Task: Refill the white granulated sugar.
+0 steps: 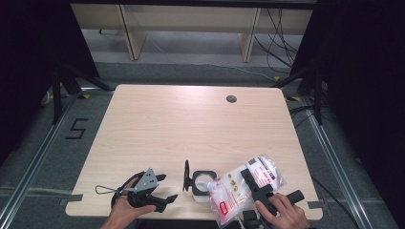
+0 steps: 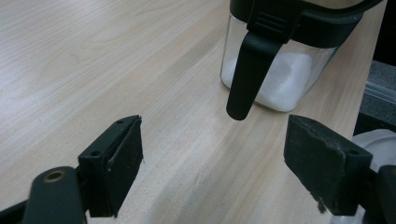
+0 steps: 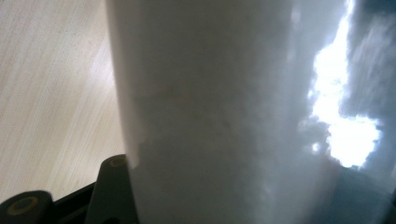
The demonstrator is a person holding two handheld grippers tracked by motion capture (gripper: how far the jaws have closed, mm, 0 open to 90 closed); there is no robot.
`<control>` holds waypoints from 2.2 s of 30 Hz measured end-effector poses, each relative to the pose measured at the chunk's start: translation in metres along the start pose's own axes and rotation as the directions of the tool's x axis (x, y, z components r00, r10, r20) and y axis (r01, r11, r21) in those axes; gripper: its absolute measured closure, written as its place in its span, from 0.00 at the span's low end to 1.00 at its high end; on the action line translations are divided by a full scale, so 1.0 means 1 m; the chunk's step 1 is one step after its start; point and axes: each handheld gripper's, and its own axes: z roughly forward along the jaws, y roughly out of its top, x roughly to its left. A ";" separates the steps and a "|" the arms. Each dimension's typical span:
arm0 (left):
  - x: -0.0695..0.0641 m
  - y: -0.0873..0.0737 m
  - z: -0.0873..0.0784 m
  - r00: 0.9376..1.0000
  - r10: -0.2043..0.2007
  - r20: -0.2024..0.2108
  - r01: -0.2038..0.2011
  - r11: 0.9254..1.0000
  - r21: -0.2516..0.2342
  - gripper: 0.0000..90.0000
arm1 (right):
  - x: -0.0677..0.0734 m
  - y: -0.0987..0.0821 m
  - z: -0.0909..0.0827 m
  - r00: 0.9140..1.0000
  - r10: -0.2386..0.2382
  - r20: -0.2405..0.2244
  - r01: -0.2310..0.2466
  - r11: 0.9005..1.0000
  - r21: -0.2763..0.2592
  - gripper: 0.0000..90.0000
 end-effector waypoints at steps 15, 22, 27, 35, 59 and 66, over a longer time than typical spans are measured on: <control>0.000 0.000 0.000 1.000 0.002 -0.001 -0.002 1.000 0.008 0.21 | -0.001 0.000 -0.001 1.000 -0.001 0.006 0.001 1.000 -0.001 0.52; 0.002 0.000 -0.002 1.000 0.027 -0.007 -0.026 0.999 0.031 0.21 | -0.001 0.001 0.000 1.000 -0.011 0.014 0.012 1.000 -0.011 0.53; 0.001 0.000 -0.001 1.000 0.010 -0.004 -0.010 1.000 0.019 0.21 | -0.001 0.001 0.000 1.000 -0.004 0.010 0.005 1.000 -0.010 0.53; 0.001 0.001 -0.002 1.000 0.014 -0.002 -0.014 1.000 0.018 0.21 | 0.001 0.000 0.000 1.000 0.018 -0.007 -0.018 1.000 -0.010 0.54; 0.000 0.000 -0.001 1.000 0.012 0.002 -0.012 1.000 0.012 0.21 | 0.004 0.000 -0.001 0.999 0.045 -0.010 -0.045 0.999 -0.007 0.54; 0.001 0.000 -0.002 1.000 0.011 -0.002 -0.011 1.000 0.018 0.21 | 0.005 -0.001 -0.001 0.998 0.063 -0.016 -0.063 0.998 0.004 0.55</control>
